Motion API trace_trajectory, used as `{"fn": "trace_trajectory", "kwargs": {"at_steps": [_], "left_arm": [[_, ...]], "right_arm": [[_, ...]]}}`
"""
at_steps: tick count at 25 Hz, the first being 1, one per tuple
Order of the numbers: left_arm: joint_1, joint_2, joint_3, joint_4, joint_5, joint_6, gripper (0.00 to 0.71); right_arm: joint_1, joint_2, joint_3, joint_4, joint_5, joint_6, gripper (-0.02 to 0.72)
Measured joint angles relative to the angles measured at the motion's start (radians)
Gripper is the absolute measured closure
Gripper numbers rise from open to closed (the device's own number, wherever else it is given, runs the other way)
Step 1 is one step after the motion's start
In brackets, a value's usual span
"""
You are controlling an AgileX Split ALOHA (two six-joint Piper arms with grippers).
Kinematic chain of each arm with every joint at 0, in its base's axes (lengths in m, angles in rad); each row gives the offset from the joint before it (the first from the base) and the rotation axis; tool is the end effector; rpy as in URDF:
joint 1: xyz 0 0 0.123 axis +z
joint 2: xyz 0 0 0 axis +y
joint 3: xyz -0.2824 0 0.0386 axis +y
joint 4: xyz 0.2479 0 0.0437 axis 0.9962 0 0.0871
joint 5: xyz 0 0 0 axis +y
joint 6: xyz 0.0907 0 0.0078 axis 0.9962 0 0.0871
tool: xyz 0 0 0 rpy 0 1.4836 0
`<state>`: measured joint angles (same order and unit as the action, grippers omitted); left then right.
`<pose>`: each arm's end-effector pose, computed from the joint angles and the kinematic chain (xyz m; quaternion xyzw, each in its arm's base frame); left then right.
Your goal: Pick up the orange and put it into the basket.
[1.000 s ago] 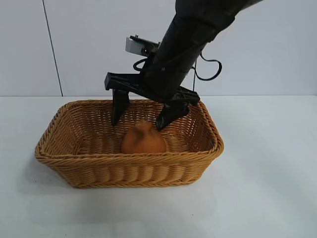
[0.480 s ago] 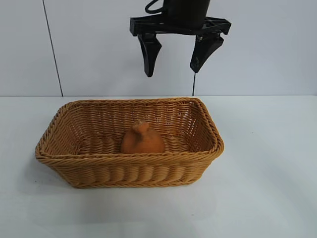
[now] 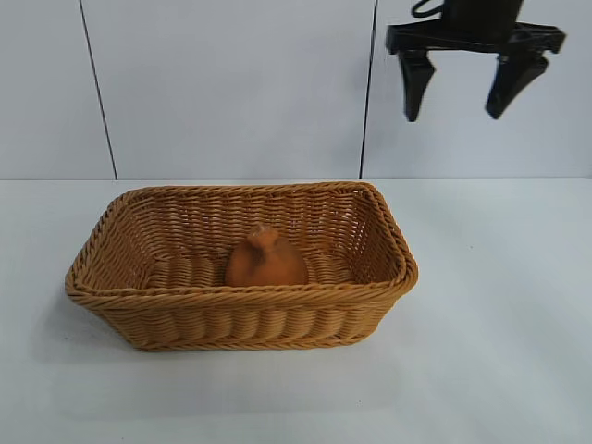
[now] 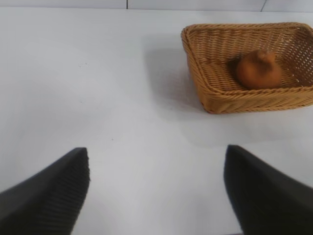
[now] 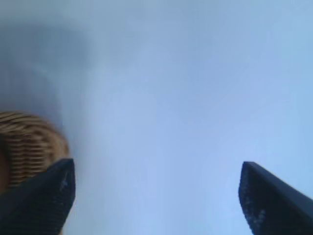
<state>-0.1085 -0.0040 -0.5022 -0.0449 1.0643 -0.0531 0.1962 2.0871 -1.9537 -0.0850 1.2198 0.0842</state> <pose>-0.0063 -0.0029 0.2775 0.0246 0.8520 -0.0645 0.5190 0.4445 0.0809 0.2733 -0.0636 0.9855 -0.0200 0.1560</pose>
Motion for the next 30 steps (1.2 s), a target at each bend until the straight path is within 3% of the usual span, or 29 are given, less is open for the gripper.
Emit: {"fn": "trace_trajectory", "kwargs": {"at_steps": [5, 13, 30], "left_arm": [[0.000, 0.000, 0.000, 0.000, 0.000, 0.000, 0.165], [0.000, 0.000, 0.000, 0.000, 0.000, 0.000, 0.165], [0.000, 0.000, 0.000, 0.000, 0.000, 0.000, 0.165]], "right_arm": [[-0.086, 0.000, 0.000, 0.023, 0.001, 0.000, 0.084], [-0.093, -0.044, 0.059, 0.043, 0.000, -0.009, 0.084], [-0.093, -0.708, 0.885, 0.042, 0.000, -0.025, 0.084]]}}
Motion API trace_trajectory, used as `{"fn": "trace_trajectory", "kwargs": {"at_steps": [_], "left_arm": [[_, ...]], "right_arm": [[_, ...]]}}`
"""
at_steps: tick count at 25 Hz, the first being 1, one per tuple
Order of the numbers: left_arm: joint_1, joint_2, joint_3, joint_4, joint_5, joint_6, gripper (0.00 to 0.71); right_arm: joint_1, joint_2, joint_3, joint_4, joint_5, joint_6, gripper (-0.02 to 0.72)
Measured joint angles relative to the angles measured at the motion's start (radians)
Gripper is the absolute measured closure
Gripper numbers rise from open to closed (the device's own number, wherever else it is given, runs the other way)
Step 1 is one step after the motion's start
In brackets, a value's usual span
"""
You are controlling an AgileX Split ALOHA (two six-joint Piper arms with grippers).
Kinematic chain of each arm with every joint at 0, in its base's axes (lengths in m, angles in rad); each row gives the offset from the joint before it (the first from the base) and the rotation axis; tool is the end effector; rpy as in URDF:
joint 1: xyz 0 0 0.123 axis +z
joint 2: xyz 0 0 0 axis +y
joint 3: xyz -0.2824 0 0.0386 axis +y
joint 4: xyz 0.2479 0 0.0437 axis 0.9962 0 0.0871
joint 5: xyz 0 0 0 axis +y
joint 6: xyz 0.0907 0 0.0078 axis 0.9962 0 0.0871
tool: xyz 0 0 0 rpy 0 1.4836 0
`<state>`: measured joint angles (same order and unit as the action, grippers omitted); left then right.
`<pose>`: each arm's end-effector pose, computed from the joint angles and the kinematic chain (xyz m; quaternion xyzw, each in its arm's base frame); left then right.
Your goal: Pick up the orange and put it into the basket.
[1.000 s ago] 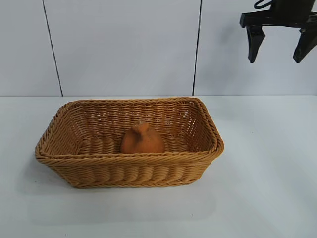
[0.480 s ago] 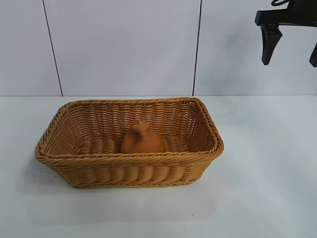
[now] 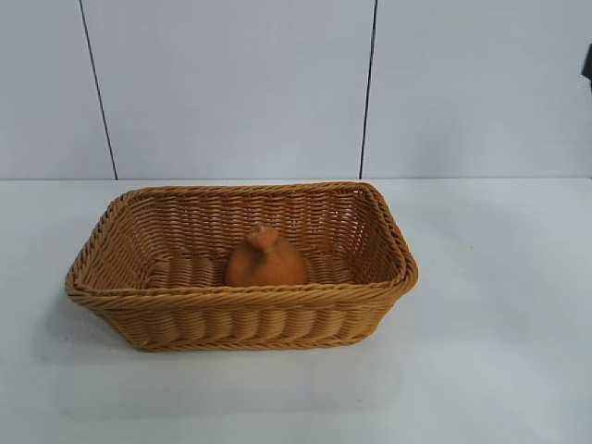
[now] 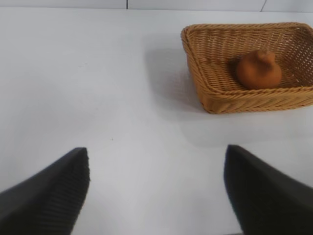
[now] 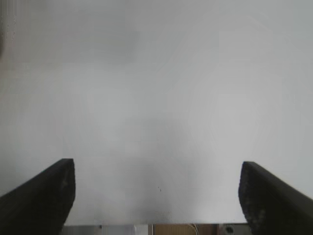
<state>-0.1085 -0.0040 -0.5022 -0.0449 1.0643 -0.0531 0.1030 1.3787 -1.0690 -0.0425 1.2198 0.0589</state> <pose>-0.0063 -0.0029 0.2775 0.0246 0.8520 -0.0645 0.5190 0.2440 0.0216 0.2834 -0.0280 0.9973 -0.0151 0.0656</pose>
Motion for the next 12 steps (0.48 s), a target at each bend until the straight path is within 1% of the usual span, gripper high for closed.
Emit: {"fn": "trace_trajectory", "kwargs": {"at_steps": [2, 3, 9, 12], "left_arm": [[0.000, 0.000, 0.000, 0.000, 0.000, 0.000, 0.165], [0.000, 0.000, 0.000, 0.000, 0.000, 0.000, 0.165], [0.000, 0.000, 0.000, 0.000, 0.000, 0.000, 0.165], [0.000, 0.000, 0.000, 0.000, 0.000, 0.000, 0.165]], "right_arm": [[0.000, -0.093, 0.106, 0.000, -0.005, -0.001, 0.084], [0.000, -0.144, 0.150, 0.000, -0.020, -0.001, 0.084], [0.000, -0.433, 0.442, 0.000, -0.176, -0.001, 0.084], [0.000, -0.576, 0.545, 0.000, -0.190, -0.001, 0.084]]}}
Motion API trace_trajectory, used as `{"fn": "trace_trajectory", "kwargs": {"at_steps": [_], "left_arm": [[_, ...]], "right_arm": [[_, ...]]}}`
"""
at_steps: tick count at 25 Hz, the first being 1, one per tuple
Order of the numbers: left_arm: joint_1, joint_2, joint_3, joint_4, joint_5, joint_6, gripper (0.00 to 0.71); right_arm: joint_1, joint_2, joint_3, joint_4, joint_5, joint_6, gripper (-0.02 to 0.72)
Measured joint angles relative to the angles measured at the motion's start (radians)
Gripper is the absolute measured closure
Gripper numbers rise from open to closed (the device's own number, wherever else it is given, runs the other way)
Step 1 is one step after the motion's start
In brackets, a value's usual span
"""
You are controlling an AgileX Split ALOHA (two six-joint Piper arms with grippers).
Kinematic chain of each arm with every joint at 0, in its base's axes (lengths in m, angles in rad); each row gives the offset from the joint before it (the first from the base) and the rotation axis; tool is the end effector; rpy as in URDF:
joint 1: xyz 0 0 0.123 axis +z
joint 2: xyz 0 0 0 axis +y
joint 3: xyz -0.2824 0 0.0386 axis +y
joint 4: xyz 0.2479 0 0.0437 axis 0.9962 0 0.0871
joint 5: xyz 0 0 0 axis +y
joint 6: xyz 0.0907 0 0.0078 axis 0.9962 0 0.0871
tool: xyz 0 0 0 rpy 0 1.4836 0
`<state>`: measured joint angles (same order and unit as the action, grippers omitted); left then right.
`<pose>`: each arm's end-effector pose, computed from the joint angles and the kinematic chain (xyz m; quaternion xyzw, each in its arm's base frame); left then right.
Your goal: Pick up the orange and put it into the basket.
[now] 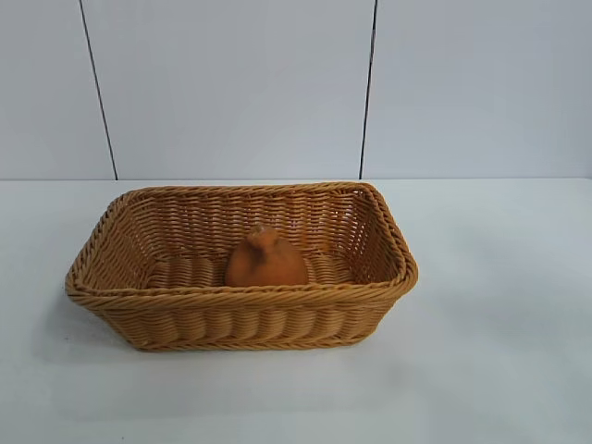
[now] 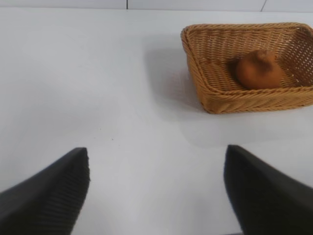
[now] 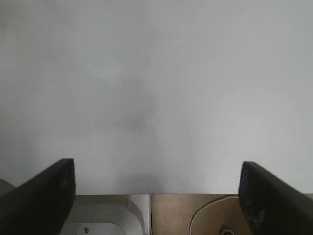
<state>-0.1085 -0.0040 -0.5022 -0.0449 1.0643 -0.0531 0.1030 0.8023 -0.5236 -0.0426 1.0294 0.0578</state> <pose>-0.0063 -0.0029 0.2775 0.0246 0.8520 -0.0645 0.5190 0.1127 0.0083 0.2412 -0.0299 0.9841 -0.0058 0.1751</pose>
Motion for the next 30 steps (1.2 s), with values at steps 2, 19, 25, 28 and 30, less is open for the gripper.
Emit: {"fn": "trace_trajectory", "kwargs": {"at_steps": [2, 19, 25, 28, 30], "left_arm": [[0.000, 0.000, 0.000, 0.000, 0.000, 0.000, 0.165], [0.000, 0.000, 0.000, 0.000, 0.000, 0.000, 0.165], [0.000, 0.000, 0.000, 0.000, 0.000, 0.000, 0.165], [0.000, 0.000, 0.000, 0.000, -0.002, 0.000, 0.165], [0.000, 0.000, 0.000, 0.000, -0.002, 0.000, 0.165]], "right_arm": [[0.000, -0.098, 0.026, 0.000, 0.003, 0.000, 0.084], [-0.015, -0.526, 0.028, 0.001, -0.008, 0.000, 0.084], [-0.061, -0.527, 0.028, 0.001, -0.008, 0.000, 0.084], [-0.061, -0.545, 0.028, 0.001, -0.008, 0.000, 0.084], [-0.061, -0.582, 0.028, 0.001, -0.008, 0.000, 0.084]]}}
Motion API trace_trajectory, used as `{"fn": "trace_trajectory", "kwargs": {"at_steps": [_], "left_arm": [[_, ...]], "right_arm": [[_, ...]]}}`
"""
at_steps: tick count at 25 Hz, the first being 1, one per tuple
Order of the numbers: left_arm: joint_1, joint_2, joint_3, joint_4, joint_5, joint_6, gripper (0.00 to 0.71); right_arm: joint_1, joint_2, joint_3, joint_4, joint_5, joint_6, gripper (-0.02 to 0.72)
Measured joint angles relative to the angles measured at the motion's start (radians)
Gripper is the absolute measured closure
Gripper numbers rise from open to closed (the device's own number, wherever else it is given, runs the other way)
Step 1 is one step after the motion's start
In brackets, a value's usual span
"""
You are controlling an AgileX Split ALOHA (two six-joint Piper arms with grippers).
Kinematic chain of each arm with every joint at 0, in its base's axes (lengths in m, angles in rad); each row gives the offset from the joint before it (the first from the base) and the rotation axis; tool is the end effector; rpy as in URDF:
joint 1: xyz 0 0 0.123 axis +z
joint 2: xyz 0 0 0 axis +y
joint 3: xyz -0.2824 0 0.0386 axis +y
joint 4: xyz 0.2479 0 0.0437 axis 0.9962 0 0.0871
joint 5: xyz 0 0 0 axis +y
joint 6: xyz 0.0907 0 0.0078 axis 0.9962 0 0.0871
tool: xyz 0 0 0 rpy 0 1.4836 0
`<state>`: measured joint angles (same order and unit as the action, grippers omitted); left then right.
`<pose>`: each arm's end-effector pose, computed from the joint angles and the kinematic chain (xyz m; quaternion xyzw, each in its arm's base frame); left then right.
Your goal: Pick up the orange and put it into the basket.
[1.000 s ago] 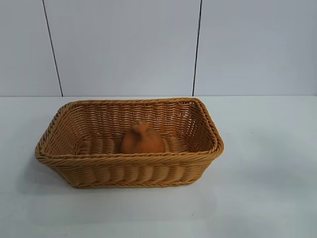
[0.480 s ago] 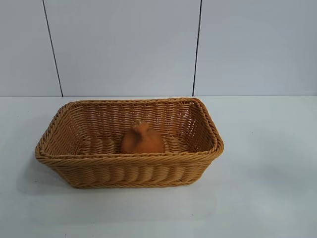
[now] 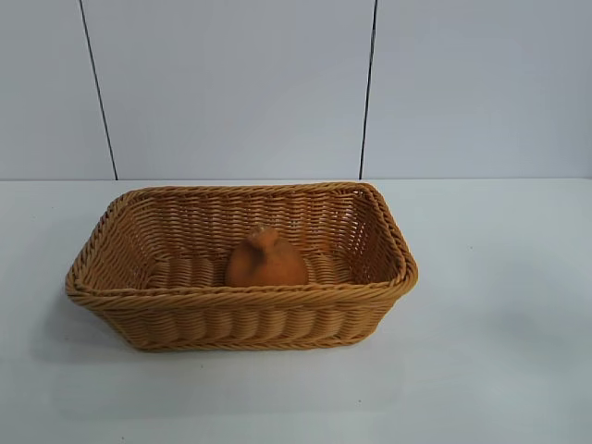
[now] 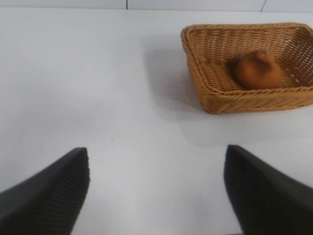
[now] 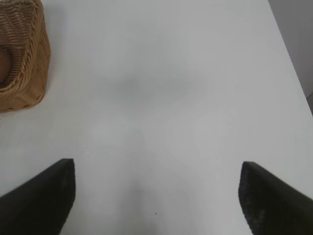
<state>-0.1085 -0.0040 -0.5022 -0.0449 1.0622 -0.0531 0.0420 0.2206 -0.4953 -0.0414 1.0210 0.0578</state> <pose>-0.0062 -0.0029 0.2777 0.0245 0.8514 -0.0646 0.5199 0.0316 -0.0019 0.2760 0.0052 0.8977 0.0014 0.4406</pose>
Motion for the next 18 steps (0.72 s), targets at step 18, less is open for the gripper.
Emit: {"fn": "trace_trajectory", "kwargs": {"at_steps": [18], "left_arm": [[0.000, 0.000, 0.000, 0.000, 0.000, 0.000, 0.165]], "right_arm": [[0.000, -0.227, 0.003, 0.025, 0.005, 0.000, 0.084]]}}
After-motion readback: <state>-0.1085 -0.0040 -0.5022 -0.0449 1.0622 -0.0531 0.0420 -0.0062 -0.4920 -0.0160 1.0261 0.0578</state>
